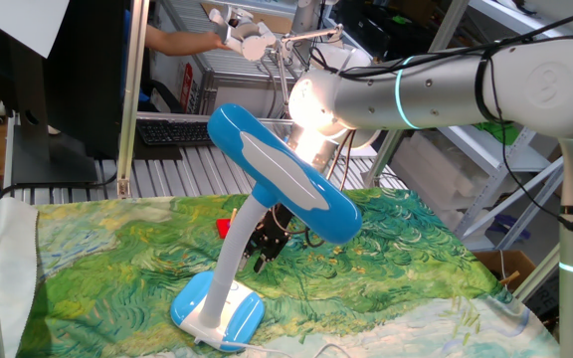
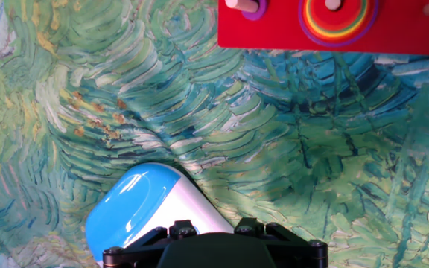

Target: Turn off the desk lamp by pressing the button

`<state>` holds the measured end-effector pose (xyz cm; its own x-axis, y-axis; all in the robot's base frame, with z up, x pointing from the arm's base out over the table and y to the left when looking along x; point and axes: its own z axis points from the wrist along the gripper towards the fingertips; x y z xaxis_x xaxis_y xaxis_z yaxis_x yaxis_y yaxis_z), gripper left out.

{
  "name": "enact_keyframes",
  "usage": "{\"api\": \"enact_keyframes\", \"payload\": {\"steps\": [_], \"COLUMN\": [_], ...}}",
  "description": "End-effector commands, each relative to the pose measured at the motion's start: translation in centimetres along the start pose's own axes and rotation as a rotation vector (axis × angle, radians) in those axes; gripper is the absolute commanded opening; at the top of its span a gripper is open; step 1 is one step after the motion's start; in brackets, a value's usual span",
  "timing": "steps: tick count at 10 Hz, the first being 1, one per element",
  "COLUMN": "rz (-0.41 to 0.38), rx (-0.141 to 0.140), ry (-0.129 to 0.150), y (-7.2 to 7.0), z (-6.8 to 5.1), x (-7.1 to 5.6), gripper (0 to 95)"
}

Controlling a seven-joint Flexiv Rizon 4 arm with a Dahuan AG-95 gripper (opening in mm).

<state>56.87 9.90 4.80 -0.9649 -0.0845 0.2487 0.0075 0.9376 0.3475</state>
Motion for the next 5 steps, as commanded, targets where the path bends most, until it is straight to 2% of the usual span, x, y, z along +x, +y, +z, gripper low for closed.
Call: {"api": "enact_keyframes", "payload": {"steps": [1,5], "rz": [0.003,0.012], "rx": [-0.001,-0.003], "ry": [0.001,0.001], "y": [0.05,0.14], "z": [0.08,0.14], "x": [-0.02,0.09], "gripper": [38.0,38.0]}}
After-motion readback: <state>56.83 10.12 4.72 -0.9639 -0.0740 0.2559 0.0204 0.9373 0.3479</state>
